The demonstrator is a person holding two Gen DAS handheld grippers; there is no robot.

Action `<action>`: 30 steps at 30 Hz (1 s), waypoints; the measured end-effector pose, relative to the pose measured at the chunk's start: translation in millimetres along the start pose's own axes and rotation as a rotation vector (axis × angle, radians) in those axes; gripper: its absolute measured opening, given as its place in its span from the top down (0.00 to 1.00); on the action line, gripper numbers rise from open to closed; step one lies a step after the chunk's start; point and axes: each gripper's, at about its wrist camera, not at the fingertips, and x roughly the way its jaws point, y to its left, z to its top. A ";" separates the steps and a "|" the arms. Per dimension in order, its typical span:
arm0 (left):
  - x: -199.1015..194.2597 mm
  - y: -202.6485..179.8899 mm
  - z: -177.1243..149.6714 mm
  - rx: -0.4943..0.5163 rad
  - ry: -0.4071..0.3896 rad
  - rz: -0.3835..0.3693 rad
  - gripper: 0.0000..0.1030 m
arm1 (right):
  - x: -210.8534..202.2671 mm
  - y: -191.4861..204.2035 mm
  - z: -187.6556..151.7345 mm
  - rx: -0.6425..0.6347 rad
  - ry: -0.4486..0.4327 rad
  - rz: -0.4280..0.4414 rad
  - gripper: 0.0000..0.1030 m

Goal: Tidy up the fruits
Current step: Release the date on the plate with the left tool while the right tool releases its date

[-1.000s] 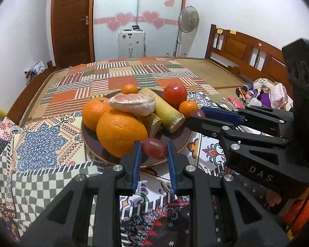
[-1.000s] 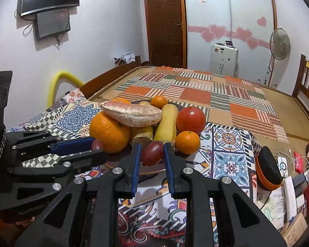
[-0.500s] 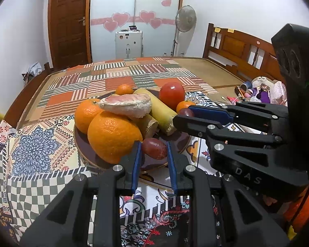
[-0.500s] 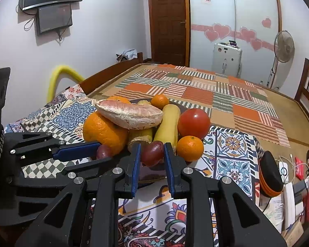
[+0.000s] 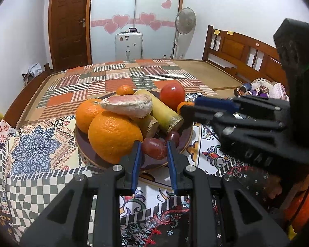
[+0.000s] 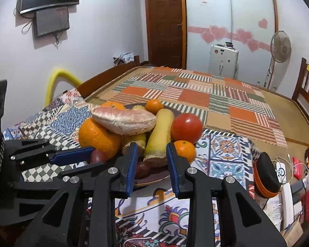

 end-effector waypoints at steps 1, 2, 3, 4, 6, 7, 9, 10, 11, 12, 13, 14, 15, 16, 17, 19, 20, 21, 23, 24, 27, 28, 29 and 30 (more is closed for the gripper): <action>-0.2 0.2 0.0 -0.001 0.000 0.000 0.76 | -2.9 -2.3 0.5 0.008 -0.006 0.002 0.71; -0.2 0.0 0.2 0.000 0.000 0.002 0.76 | -6.4 -4.9 0.3 0.015 -0.014 0.000 0.69; -0.2 -0.3 0.5 -0.001 0.003 0.003 0.76 | -11.3 -7.5 0.0 0.020 -0.024 -0.007 0.65; 0.0 -0.8 1.5 -0.003 0.004 0.004 0.76 | -14.6 -9.8 -0.1 0.021 -0.030 -0.011 0.64; 0.7 -3.5 4.4 0.000 0.004 0.000 0.76 | -23.5 -14.4 -2.0 0.024 -0.042 -0.018 0.64; 1.4 -6.0 6.7 0.005 0.004 -0.001 0.76 | -27.5 -16.6 -3.2 0.024 -0.047 -0.021 0.64; 3.3 -11.6 11.2 0.016 0.000 0.003 0.76 | -34.1 -20.9 -4.7 0.028 -0.058 -0.028 0.64; 4.3 -13.7 12.7 0.020 -0.001 0.003 0.76 | -36.1 -22.7 -5.0 0.030 -0.061 -0.029 0.64; 6.2 -16.2 14.3 0.025 0.000 0.007 0.76 | -38.4 -24.8 -5.7 0.032 -0.064 -0.029 0.63; 8.8 -18.3 15.3 0.030 0.001 0.015 0.76 | -40.7 -27.5 -6.1 0.034 -0.067 -0.030 0.63; 11.6 -19.6 15.7 0.034 0.004 0.025 0.76 | -42.4 -29.4 -6.7 0.037 -0.071 -0.031 0.63; 13.9 -20.9 15.7 0.038 0.006 0.038 0.75 | -43.3 -30.7 -7.0 0.040 -0.074 -0.031 0.63; 15.6 -22.4 15.6 0.044 0.006 0.050 0.74 | -44.3 -32.5 -7.2 0.043 -0.076 -0.030 0.63; 17.2 -23.8 15.6 0.051 0.004 0.060 0.72 | -44.4 -33.6 -6.9 0.046 -0.079 -0.027 0.62; 18.2 -24.7 15.5 0.056 0.002 0.070 0.66 | -45.1 -34.0 -7.7 0.047 -0.081 -0.023 0.62; 18.7 -24.4 15.2 0.055 -0.006 0.068 0.59 | -44.7 -34.3 -7.8 0.047 -0.087 -0.018 0.62; 18.6 -24.3 14.9 0.053 -0.006 0.064 0.59 | -45.6 -35.2 -8.7 0.047 -0.090 -0.015 0.62; 18.1 -24.1 14.7 0.053 -0.008 0.065 0.59 | -45.8 -35.2 -8.7 0.047 -0.094 -0.012 0.62; 15.0 -22.7 13.9 0.047 -0.014 0.065 0.59 | -45.5 -33.5 -7.1 0.048 -0.100 -0.007 0.62; 10.8 -21.4 13.5 0.040 -0.025 0.066 0.59 | -46.3 -32.2 -7.2 0.048 -0.103 -0.006 0.62; -6.3 -14.8 15.3 0.019 -0.059 0.063 0.59 | -52.3 -27.8 -4.4 0.043 -0.120 -0.010 0.62; -15.4 -12.5 16.0 0.010 -0.077 0.064 0.59 | -56.1 -25.4 -3.3 0.041 -0.128 -0.008 0.62; -25.9 -10.3 17.1 0.000 -0.097 0.066 0.59 | -60.3 -21.8 -2.1 0.038 -0.136 -0.008 0.62; -34.2 -9.0 18.1 -0.008 -0.112 0.068 0.59 | -64.9 -18.8 -0.8 0.036 -0.146 -0.008 0.62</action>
